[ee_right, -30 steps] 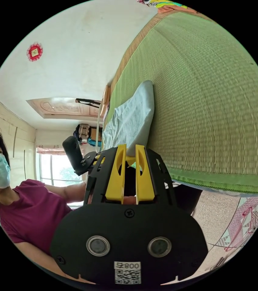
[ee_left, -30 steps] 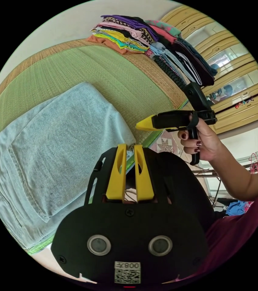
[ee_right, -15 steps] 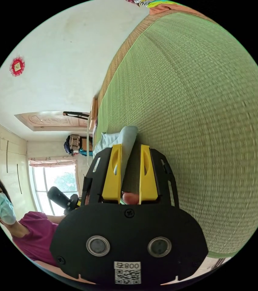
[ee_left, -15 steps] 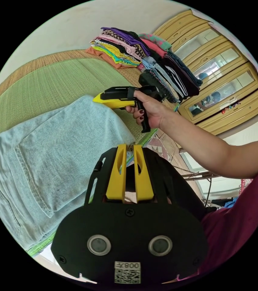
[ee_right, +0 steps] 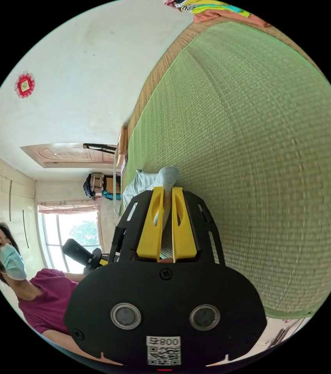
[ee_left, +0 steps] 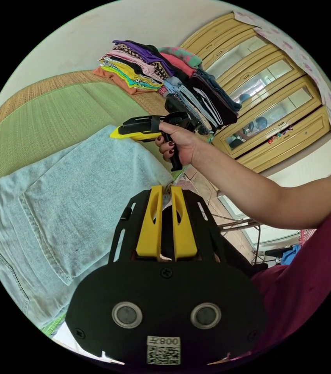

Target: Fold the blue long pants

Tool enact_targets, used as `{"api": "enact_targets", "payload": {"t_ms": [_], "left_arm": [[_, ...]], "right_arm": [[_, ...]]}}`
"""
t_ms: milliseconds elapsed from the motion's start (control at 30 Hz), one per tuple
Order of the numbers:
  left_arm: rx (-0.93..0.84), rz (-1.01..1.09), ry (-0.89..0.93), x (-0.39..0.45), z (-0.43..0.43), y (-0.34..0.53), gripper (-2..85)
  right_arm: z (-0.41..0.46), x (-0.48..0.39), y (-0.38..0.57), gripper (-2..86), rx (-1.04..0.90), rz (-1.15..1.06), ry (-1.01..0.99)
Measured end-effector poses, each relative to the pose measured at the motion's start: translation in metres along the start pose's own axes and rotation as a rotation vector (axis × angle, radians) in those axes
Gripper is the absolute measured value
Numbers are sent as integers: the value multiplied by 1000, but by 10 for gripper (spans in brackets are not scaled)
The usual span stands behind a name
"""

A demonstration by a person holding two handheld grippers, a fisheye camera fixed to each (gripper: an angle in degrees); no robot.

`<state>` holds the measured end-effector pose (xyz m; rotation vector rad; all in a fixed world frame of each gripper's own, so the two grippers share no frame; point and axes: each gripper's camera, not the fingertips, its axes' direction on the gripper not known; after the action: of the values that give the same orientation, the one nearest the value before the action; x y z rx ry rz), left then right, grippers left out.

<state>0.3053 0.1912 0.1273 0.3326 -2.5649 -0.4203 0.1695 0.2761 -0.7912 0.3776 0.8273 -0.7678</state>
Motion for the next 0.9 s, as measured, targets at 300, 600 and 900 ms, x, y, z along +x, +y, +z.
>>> {"api": "enact_targets", "payload": {"t_ms": [300, 600, 900], "left_arm": [[41, 63, 115, -17, 36, 71, 39], [186, 28, 116, -68, 17, 196, 37], [360, -19, 121, -129, -2, 351, 33]], "right_arm": [[-78, -28, 22, 30, 127, 44, 40], [-77, -152, -8, 29, 183, -65, -16], [-31, -301, -49, 28, 192, -163, -66]]}}
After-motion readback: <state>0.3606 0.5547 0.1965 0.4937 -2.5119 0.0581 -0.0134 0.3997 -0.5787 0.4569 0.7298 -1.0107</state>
